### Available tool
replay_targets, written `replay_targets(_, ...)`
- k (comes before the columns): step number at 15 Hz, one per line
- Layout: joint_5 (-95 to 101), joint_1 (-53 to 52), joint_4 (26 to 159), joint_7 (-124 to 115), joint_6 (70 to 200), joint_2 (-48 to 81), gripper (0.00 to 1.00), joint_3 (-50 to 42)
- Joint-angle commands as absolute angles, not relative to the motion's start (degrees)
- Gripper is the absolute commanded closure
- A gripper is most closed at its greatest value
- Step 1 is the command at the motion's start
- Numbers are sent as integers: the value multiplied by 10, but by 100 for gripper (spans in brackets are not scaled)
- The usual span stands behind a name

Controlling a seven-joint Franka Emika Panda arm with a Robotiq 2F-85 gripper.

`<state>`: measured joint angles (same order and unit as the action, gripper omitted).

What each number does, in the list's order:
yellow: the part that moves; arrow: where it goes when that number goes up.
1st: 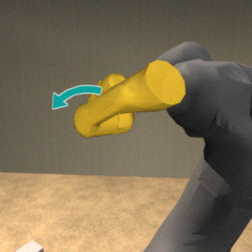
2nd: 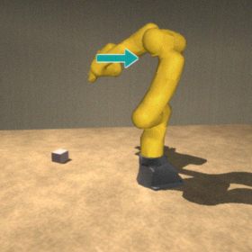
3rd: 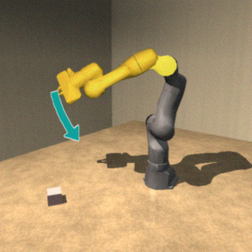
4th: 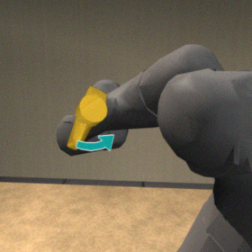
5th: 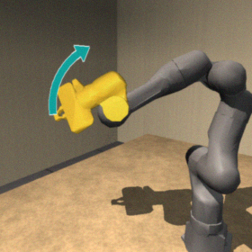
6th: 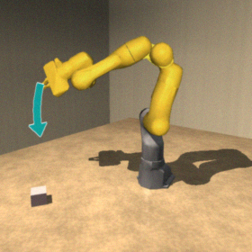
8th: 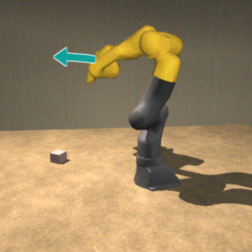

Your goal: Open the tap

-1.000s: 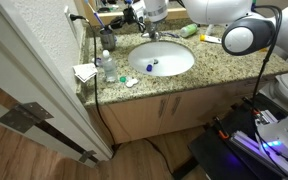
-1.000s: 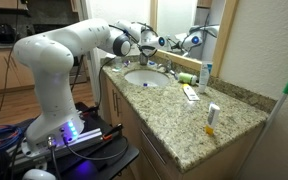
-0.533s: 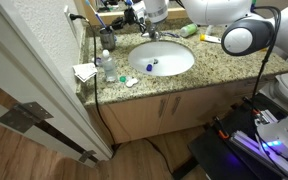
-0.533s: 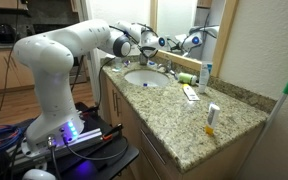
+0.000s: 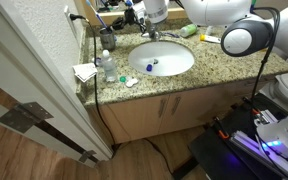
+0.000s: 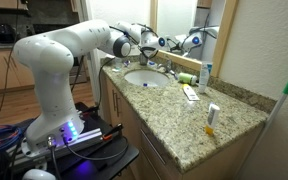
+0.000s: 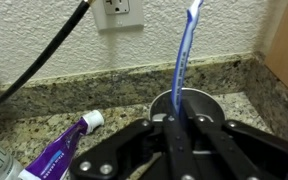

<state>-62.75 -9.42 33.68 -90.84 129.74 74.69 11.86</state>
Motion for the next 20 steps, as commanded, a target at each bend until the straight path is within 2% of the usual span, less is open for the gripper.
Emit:
replay_targets(1,-611,-96,310,-906,1313,768,98,131)
replay_targets(4,-607,-96,304,-906,1315,774,98,134)
replay_targets(5,-607,-97,302,-907,1318,775,70,135)
replay_targets(9,-608,-97,300,-914,1317,772,46,139)
replay_targets(15,-617,-95,334,-958,1305,724,3,123)
replay_targets(18,-623,-76,367,-1039,1265,685,0,122)
replay_targets(19,-621,-92,316,-1007,1292,729,1,127)
replay_targets(20,-621,-89,318,-1025,1283,721,0,126)
